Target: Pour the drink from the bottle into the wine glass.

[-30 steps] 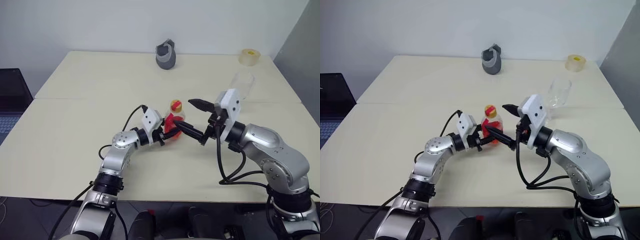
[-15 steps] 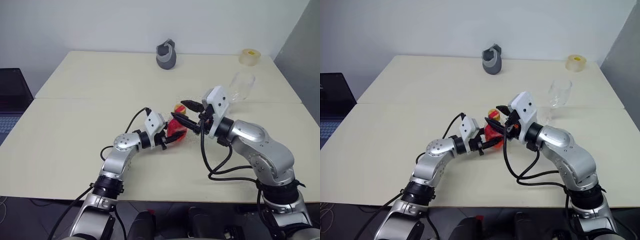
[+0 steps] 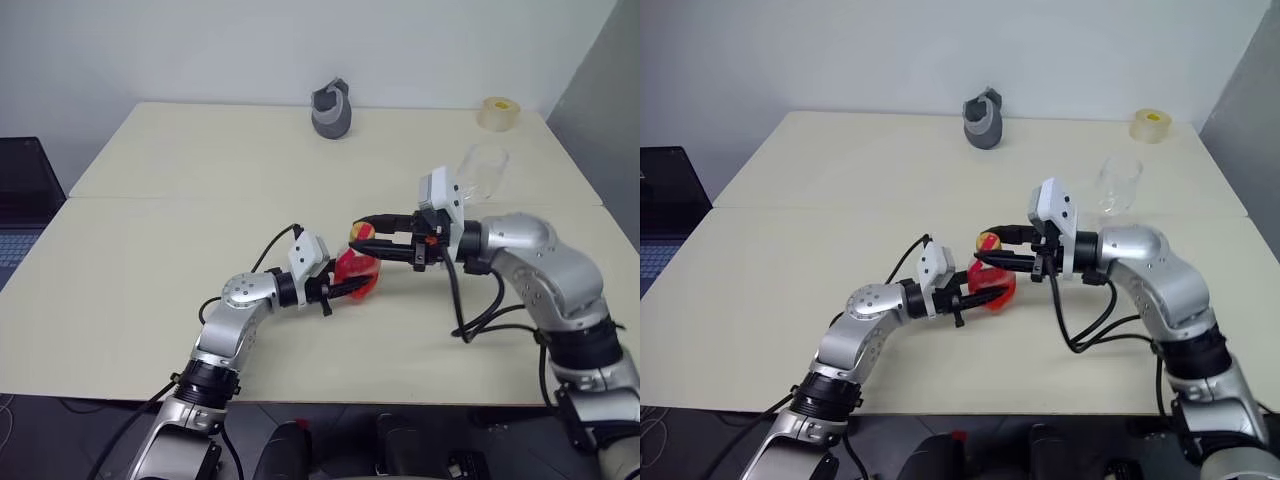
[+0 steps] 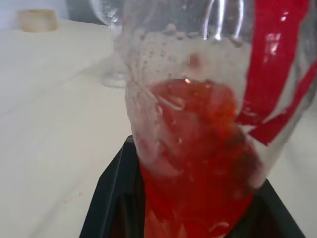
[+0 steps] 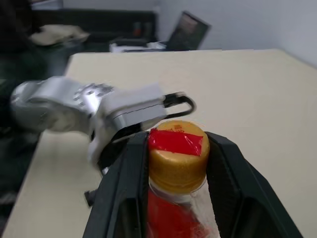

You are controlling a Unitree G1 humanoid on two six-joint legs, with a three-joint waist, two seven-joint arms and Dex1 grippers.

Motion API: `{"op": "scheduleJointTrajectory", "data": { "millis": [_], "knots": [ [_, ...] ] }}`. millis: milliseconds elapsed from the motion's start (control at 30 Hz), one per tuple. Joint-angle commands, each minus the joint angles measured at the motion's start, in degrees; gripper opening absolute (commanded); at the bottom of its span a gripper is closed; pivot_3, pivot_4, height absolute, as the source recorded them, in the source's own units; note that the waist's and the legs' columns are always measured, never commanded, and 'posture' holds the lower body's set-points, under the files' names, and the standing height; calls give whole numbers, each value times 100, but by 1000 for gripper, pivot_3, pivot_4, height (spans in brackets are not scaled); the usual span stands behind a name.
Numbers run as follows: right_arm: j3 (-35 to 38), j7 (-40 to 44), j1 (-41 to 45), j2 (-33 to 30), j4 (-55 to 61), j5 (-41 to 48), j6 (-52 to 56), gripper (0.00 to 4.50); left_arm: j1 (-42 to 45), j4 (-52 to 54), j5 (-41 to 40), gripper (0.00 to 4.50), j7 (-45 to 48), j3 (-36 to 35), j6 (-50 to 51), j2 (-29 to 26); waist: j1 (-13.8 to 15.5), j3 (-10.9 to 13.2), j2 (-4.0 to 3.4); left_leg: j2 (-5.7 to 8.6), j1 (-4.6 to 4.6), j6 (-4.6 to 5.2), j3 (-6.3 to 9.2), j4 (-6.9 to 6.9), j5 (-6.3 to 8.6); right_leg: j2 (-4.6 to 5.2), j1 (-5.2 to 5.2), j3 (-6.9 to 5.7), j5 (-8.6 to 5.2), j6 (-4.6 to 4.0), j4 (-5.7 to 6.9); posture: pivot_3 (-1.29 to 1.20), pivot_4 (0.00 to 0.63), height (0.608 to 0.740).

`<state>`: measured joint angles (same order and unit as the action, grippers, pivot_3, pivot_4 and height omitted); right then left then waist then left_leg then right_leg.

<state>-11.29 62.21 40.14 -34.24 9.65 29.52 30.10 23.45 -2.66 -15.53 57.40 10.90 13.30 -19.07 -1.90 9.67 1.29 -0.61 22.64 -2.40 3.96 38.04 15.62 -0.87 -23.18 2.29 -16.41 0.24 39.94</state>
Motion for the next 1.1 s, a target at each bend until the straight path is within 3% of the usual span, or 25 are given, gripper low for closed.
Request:
{"op": "scheduleJointTrajectory", "data": {
  "millis": [33,200,400,567,733,900,1100],
  "knots": [
    [-82,549,405,-122,-681,-361,-464,1284,-5,511,-310,1225,347,48,-5,-68,-4,0,-1,-1,-2,0,0,0,0,0,0,0,0,0,1,0,150,740],
    [175,476,297,-115,-375,-36,-135,1284,2,391,-175,1088,3,-47,-86,42,26,2,-4,0,8,0,5,3,0,4,0,-2,0,0,-4,0,150,740],
    [968,-803,-513,18,1139,511,636,3398,-13,212,59,996,-584,-150,-253,213,53,3,-3,6,17,-1,12,10,0,14,-2,-5,0,0,-5,0,150,740],
    [1306,-2810,-1495,729,2666,297,1055,3410,13,60,180,899,-1063,-182,-347,428,42,2,-3,2,15,-1,16,5,0,11,-1,-8,0,1,-1,0,150,740],
    [570,-4225,-2138,1613,3314,-623,833,3410,99,24,201,899,-1026,20,-332,590,24,1,-5,3,10,-3,11,3,-2,8,-4,-1,-1,1,3,0,150,740],
    [267,-4710,-2163,1945,3126,-1126,664,3410,271,-137,287,898,-744,238,-451,593,26,0,-4,6,11,-6,11,3,-3,6,-2,-3,-1,2,0,0,150,740],
    [245,-4727,-2208,1992,3088,-1194,721,3410,306,-202,332,862,-692,265,-541,581,25,0,-4,5,10,-5,8,3,-3,4,-2,0,-1,2,-2,0,150,740]
  ]
}}
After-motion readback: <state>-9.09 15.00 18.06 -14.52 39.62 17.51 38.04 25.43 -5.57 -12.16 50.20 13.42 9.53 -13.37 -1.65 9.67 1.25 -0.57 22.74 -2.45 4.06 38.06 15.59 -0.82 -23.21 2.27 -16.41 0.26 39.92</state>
